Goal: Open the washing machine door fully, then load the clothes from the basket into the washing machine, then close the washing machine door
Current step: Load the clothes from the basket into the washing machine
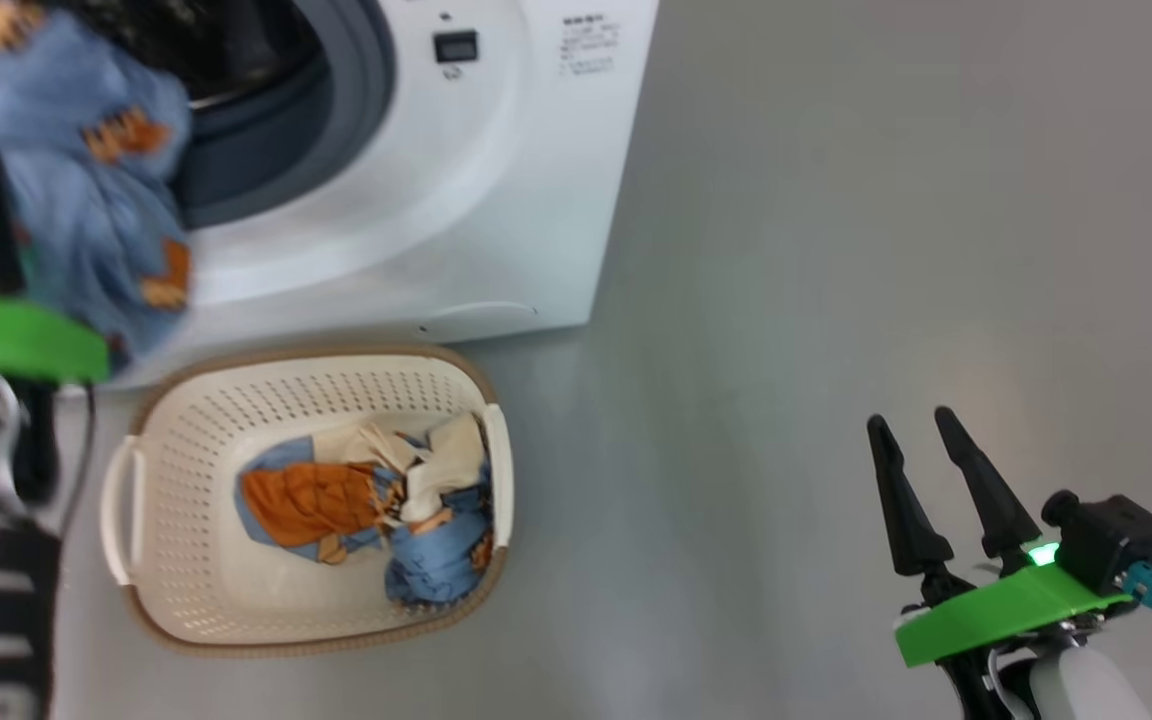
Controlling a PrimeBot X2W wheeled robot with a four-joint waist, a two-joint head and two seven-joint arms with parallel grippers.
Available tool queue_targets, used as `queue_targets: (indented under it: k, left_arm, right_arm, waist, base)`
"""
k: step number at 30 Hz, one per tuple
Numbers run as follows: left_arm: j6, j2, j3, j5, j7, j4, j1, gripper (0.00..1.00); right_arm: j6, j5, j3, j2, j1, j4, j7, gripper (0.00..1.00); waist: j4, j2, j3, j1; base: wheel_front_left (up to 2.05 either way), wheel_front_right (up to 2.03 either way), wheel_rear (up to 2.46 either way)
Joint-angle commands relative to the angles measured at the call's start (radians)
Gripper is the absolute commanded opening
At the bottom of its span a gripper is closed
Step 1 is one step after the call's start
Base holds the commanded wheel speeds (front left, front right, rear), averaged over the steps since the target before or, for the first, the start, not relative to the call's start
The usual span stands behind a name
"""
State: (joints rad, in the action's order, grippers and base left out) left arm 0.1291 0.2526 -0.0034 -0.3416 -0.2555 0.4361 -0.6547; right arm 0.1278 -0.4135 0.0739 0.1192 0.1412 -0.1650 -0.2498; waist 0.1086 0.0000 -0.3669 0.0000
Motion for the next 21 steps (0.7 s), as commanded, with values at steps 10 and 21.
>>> queue_targets:
  k: [10, 21]
  left_arm:
    - [0.002, 0.112, -0.035, -0.06, -0.006, 0.243, -0.288, 0.0]
    - [0.002, 0.173, -0.045, -0.057, -0.006, 0.361, -0.49, 0.0]
  right_arm:
    - [0.003, 0.004, 0.05, -0.026, 0.042, 0.02, -0.012, 1.0]
    - [0.003, -0.001, 0.075, -0.044, 0.065, 0.026, -0.012, 1.0]
  waist:
    - [0.096, 0.0, -0.108, 0.0]
    - [0.143, 0.0, -0.158, 0.0]
  base:
    - [0.0, 0.0, 0.0]
    - [0.0, 0.0, 0.0]
